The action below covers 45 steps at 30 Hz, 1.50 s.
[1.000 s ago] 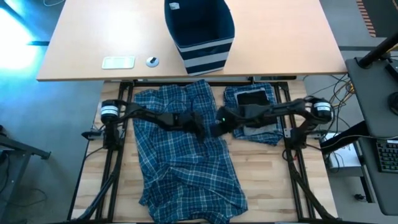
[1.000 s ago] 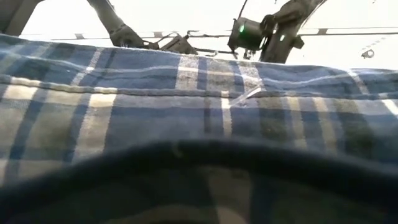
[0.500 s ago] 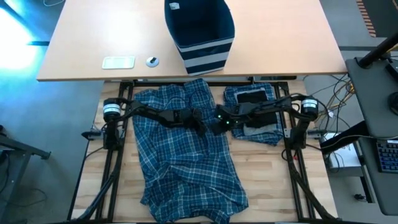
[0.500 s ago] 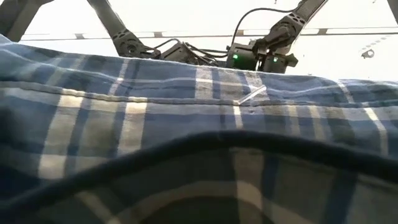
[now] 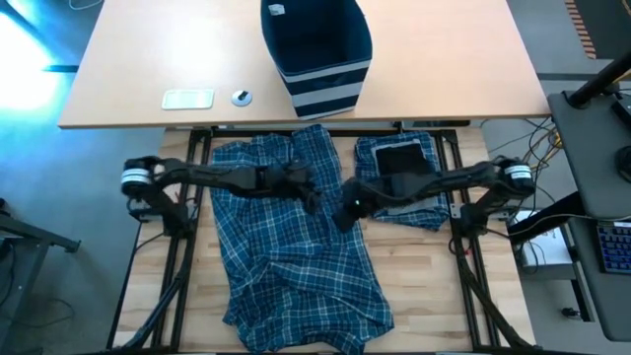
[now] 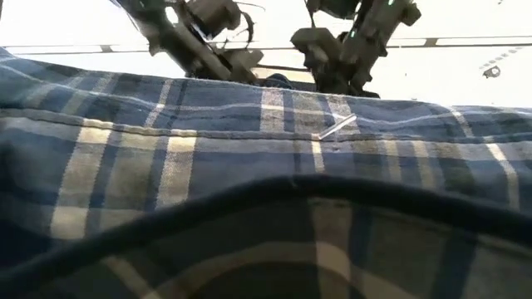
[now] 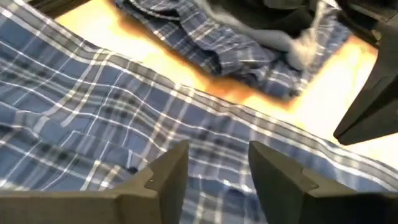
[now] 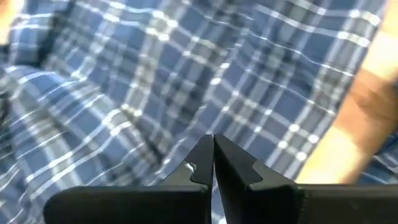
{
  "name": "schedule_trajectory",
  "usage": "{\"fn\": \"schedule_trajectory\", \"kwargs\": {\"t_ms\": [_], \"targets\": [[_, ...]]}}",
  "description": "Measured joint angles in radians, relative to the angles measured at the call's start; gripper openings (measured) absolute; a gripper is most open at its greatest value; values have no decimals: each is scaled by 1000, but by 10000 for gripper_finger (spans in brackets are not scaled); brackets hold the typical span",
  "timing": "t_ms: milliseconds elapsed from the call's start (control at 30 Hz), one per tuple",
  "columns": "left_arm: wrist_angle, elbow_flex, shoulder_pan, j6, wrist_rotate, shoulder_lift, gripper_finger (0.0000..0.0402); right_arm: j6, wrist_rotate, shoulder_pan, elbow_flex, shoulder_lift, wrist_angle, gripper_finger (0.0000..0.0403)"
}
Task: Fold Laundry from Bin
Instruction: Fold the blue patterned long sleeve
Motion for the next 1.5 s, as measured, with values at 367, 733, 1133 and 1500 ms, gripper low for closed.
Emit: {"fn": "schedule_trajectory", "kwargs": {"t_ms": [367, 733, 1133, 1500], "targets": [[-301, -3, -323, 35, 56, -284, 228, 0, 219, 376, 59, -8, 18, 9], [-248, -2, -757, -317, 48, -285, 228, 96, 258, 636, 93, 13, 17, 9], [-14, -2, -918, -574, 42, 66, 209, 324, 190, 730, 95, 197, 29, 9], [139, -2, -1028, -703, 214, 268, 209, 328, 47, 734, 96, 349, 43, 9]]}}
